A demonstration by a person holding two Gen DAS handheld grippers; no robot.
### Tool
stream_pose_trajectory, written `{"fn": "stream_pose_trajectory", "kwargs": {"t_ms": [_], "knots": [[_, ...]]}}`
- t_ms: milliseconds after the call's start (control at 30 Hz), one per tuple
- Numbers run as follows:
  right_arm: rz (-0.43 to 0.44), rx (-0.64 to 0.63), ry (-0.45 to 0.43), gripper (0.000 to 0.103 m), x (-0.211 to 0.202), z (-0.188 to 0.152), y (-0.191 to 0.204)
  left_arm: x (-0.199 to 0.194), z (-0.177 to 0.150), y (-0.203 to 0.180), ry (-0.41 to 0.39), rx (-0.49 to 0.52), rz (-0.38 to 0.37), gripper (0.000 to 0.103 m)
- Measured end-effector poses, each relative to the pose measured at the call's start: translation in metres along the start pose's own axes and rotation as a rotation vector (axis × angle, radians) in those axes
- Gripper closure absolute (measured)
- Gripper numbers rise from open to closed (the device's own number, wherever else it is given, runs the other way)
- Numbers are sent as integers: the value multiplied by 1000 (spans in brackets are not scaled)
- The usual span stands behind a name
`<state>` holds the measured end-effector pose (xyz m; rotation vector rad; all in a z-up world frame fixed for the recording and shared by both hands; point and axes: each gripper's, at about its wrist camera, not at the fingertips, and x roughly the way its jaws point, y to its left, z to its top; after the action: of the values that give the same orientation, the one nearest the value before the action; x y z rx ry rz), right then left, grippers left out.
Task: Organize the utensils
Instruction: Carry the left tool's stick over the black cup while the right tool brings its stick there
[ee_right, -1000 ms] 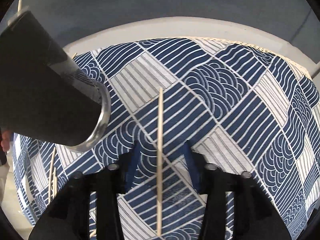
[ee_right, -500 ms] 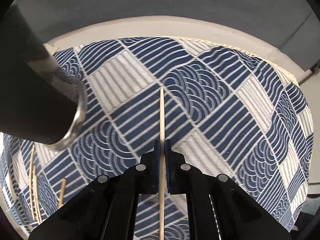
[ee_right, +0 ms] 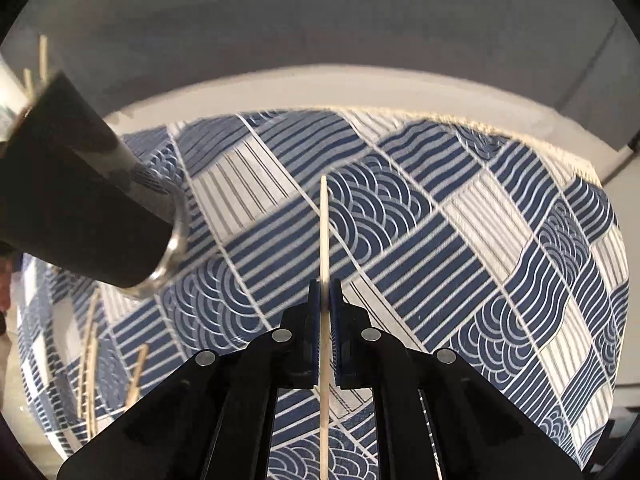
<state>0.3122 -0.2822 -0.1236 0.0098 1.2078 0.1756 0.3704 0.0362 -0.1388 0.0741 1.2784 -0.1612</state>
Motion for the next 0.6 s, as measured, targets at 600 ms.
{"fn": "stream_pose_trajectory", "kwargs": {"t_ms": [600], "knots": [[96,-153,-265,98,-107,83,50,-107,-2,12,-224,-122,-16,98]]}}
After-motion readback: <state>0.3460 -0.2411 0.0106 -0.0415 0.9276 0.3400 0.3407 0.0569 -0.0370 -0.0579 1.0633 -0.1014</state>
